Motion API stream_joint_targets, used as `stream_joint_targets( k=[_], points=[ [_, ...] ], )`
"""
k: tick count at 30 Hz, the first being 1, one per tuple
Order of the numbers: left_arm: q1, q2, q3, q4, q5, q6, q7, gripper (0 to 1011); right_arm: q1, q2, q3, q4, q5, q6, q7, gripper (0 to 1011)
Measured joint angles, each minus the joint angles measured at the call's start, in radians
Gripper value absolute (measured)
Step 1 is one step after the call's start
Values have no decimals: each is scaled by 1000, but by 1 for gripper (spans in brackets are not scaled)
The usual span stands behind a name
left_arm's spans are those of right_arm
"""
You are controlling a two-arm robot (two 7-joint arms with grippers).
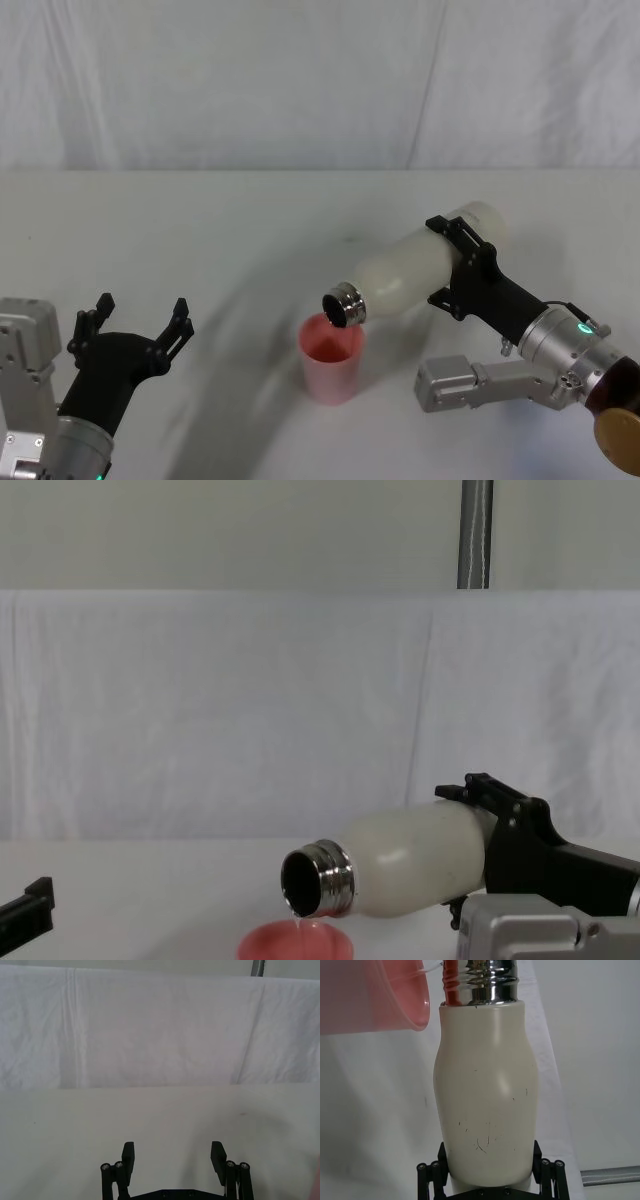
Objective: Grasp the thermos with one hand and pour water into the cup lid.
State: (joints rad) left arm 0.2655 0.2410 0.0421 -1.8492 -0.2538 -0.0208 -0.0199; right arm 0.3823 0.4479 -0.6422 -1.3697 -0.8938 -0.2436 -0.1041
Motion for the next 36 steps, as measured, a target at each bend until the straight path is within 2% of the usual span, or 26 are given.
stream_joint_targets(
  k=[36],
  points=[
    [0, 0, 0, 0, 0, 0, 0, 1001, 7, 3, -1, 2, -2, -4, -3, 956]
  ],
)
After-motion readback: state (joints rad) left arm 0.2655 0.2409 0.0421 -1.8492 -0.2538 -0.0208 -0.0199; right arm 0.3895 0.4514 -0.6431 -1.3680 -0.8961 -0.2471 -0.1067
